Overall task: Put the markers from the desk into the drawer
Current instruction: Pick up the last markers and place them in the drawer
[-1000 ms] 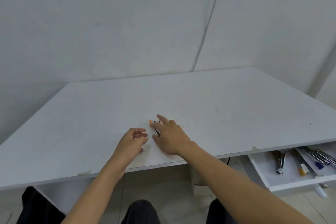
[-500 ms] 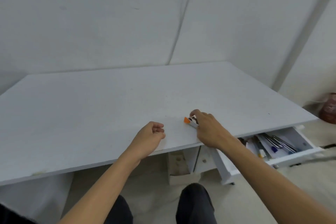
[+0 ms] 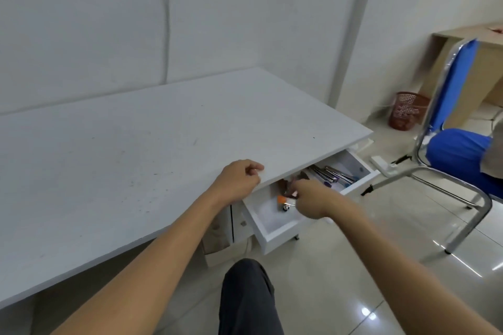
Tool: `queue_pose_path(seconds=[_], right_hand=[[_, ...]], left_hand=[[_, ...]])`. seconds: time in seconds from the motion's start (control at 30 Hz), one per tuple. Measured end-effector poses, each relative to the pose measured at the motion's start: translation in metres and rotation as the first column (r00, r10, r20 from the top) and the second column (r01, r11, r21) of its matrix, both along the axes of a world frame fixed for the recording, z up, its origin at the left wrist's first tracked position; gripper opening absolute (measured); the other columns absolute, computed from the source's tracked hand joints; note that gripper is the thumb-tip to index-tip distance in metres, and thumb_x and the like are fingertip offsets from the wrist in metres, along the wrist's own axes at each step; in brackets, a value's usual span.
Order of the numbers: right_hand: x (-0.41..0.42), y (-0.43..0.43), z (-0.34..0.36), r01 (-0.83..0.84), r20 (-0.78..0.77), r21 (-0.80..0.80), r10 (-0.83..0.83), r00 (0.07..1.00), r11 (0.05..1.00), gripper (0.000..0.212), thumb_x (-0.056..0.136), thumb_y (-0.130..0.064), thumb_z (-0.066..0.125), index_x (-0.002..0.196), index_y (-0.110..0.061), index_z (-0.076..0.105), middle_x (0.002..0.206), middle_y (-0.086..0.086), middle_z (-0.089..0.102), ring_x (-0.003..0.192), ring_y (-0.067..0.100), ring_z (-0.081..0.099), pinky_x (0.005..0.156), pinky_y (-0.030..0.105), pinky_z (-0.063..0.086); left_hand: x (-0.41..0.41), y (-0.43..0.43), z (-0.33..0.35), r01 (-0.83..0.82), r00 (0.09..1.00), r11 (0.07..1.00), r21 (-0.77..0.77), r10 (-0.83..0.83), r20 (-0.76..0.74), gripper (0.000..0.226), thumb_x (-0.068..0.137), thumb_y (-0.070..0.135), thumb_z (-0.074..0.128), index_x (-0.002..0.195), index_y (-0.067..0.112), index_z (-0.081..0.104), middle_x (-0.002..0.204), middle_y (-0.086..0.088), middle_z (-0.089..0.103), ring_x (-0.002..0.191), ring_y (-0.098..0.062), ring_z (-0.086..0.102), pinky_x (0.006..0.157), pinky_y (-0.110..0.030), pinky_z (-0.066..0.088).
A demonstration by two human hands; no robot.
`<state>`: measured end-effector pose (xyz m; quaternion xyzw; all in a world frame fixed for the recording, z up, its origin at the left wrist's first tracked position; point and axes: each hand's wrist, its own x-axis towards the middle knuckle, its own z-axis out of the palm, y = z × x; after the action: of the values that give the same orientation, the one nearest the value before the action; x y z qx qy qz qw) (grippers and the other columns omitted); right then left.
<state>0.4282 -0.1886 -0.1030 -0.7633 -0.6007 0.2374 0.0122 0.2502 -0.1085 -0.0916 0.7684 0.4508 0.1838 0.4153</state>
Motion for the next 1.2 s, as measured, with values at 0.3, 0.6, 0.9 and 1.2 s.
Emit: queue_pose_path(seconds=[0.3, 0.6, 0.9, 1.2], right_hand=[[-0.034, 0.039, -0.056, 0.056, -0.046, 0.151, -0.050, 0.998, 0.987, 0.041, 0.089, -0.005, 0.055, 0.130, -0.001, 0.053, 0.124, 0.021, 0.059, 0.110, 0.032, 0.057, 0.088, 0.039, 0.052], [0.004, -0.018, -0.039, 0.213, -0.116, 0.490, -0.179, 0.977, 0.846, 0.034, 0.088, -0.014, 0.049, 0.110, -0.028, 0.070, 0.112, -0.008, 0.072, 0.104, 0.019, 0.064, 0.089, 0.035, 0.050], [0.043, -0.085, -0.118, 0.754, -0.799, 0.000, -0.454, 0.396, 0.657, 0.097, 0.075, -0.032, 0.085, 0.150, -0.041, 0.024, 0.146, -0.001, 0.036, 0.115, 0.027, 0.058, 0.094, 0.048, 0.052], [0.010, -0.049, -0.136, 0.731, -0.750, 0.202, -0.378, 0.544, 0.652, 0.126, 0.069, -0.051, 0.083, 0.156, -0.039, -0.006, 0.162, -0.003, 0.022, 0.108, 0.020, 0.065, 0.079, 0.026, 0.048]], left_hand=[[-0.002, 0.006, -0.009, 0.010, 0.999, 0.999, 0.037, -0.012, 0.035, 0.034, 0.089, 0.017, 0.051, 0.115, 0.029, 0.068, 0.094, 0.011, 0.064, 0.069, 0.002, 0.055, 0.062, -0.008, 0.039], [-0.003, 0.002, -0.019, 0.044, 0.999, 0.984, 0.171, -0.044, -0.004, 0.033, 0.084, 0.016, 0.053, 0.110, 0.033, 0.066, 0.095, 0.015, 0.055, 0.083, -0.002, 0.055, 0.081, -0.020, 0.046], [-0.001, -0.005, -0.027, 0.044, 0.983, 0.918, 0.395, 0.031, -0.180, 0.035, 0.086, 0.039, 0.050, 0.120, 0.034, 0.055, 0.114, 0.006, 0.045, 0.121, -0.021, 0.041, 0.100, -0.035, 0.029], [0.011, -0.014, -0.040, 0.238, 0.837, 0.838, 0.491, 0.080, -0.542, 0.109, 0.066, 0.094, 0.002, 0.155, 0.032, 0.001, 0.166, -0.001, -0.008, 0.150, -0.028, -0.016, 0.112, -0.068, -0.011]])
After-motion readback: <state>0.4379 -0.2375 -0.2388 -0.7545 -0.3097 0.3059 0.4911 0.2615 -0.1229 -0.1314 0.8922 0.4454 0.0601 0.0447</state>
